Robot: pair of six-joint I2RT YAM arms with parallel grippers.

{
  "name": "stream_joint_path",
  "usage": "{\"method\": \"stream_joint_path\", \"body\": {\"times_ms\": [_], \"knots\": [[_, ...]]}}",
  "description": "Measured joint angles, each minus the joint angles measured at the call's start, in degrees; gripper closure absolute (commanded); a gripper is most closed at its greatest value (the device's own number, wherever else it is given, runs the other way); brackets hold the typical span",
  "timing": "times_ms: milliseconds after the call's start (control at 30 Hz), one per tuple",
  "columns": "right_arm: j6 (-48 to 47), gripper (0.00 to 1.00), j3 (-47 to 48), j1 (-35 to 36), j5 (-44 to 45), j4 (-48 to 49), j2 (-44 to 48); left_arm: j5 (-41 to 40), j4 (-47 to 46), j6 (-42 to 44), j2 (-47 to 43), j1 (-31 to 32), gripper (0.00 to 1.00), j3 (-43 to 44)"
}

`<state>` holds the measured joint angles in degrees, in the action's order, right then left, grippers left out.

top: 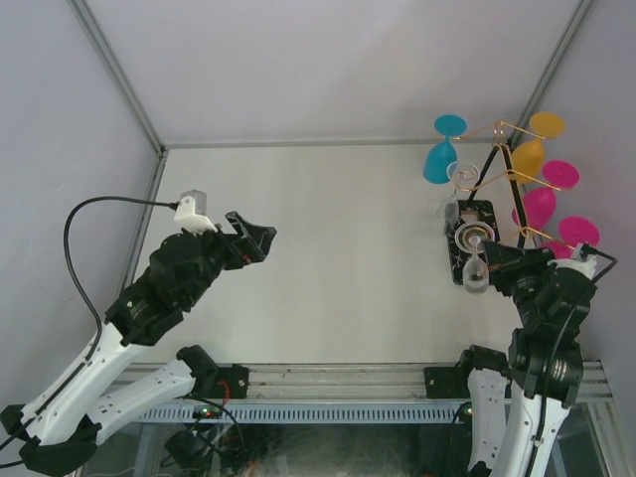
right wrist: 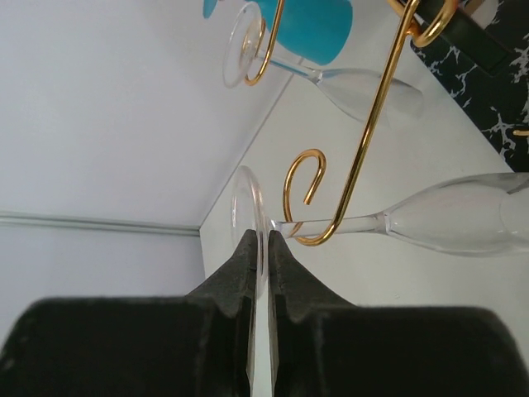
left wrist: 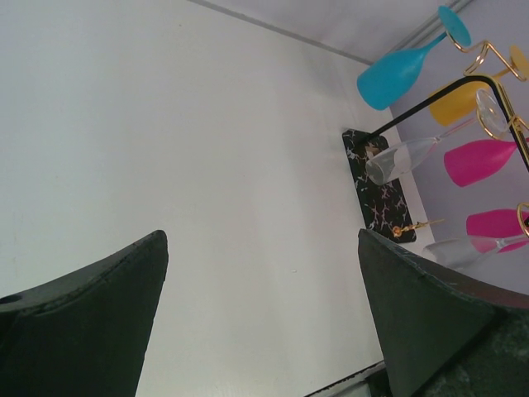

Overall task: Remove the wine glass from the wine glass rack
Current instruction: Pick up the wine glass from the wine rack.

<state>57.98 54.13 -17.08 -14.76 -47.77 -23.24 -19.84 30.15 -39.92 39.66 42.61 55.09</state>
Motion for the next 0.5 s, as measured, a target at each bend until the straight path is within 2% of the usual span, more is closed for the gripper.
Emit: {"method": "stream_joint_path", "body": {"times_ms": [200,500], "knots": [[-0.07,1.0,0.81,-0.02,4.13,-1.51,2.71,-1.6,0.04,0.0,-1.77,0.0,0.0,-0.02],[-1.01,1.0,1.46,-0.02,7.78,-1.66,0.48,-3.28,0.02,0.04,-4.96,-0.04,0.0,-1.11]]}}
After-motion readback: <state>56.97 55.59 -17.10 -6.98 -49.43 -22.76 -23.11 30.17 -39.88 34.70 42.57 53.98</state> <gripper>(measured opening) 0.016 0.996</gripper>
